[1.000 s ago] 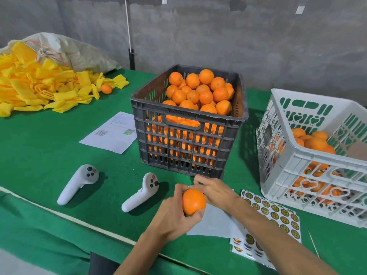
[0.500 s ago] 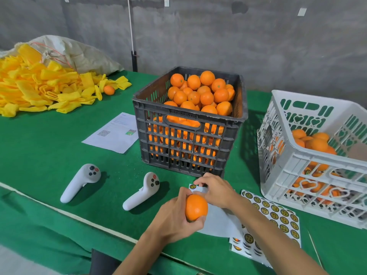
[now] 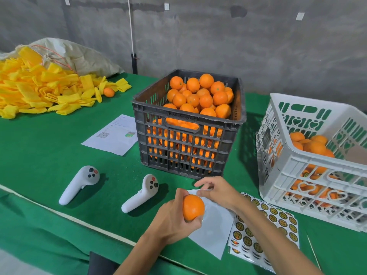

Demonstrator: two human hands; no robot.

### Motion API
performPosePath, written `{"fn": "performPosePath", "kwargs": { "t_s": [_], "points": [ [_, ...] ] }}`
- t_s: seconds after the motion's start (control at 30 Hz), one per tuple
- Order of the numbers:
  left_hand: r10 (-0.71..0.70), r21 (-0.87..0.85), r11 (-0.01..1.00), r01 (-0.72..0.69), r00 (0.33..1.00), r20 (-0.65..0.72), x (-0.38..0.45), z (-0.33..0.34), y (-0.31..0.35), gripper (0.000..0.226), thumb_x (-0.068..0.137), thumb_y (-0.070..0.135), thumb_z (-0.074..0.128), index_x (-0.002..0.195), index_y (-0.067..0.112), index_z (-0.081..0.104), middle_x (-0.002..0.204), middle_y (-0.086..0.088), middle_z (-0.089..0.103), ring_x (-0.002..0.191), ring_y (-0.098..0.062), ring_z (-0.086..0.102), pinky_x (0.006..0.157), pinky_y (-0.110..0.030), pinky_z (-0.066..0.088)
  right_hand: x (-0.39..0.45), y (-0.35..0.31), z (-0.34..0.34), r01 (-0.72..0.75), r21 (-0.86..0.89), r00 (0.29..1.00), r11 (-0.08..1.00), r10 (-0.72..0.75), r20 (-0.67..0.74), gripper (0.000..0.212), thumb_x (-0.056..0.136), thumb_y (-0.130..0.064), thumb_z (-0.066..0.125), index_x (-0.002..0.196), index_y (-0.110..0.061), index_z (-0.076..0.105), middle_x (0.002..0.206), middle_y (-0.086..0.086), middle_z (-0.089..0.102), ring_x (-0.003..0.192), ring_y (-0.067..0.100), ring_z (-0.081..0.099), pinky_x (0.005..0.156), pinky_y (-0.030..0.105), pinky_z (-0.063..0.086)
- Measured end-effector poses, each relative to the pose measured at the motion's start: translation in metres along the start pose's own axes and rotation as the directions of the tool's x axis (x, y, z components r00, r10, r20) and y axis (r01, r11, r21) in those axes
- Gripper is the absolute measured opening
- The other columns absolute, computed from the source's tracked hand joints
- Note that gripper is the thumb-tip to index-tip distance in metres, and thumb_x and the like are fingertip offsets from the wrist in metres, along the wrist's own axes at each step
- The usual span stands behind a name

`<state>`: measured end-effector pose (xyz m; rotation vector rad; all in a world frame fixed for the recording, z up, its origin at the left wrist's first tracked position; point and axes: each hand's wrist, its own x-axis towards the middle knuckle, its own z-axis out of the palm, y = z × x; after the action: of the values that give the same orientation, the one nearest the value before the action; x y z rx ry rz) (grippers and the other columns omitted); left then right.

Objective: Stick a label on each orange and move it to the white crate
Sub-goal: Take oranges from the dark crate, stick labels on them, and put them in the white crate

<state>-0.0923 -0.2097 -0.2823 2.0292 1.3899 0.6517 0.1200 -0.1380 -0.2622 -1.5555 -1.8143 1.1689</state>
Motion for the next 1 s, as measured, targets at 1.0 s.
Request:
{"fn": "performPosePath", "kwargs": {
  "t_s": [1.0],
  "points": [
    [0.078, 0.135, 0.987, -0.085, 0.996, 0.051, -0.001, 0.001, 0.000, 0.064, 0.074, 0.073, 0.060, 0.120, 0.041, 0.029, 0.111, 0.013, 0.057, 0.095, -0.013, 0.061, 0.084, -0.031, 0.054, 0.016, -0.002, 0.013, -0.079, 0.003, 0.991, 0.997, 0.079, -0.111, 0.006, 0.090, -0.028, 0.077, 0.086, -0.025, 0.079, 0.087, -0.010, 0.075, 0.089, 0.008, 0.069, 0.080, 0.030, 0.056]
  ]
}}
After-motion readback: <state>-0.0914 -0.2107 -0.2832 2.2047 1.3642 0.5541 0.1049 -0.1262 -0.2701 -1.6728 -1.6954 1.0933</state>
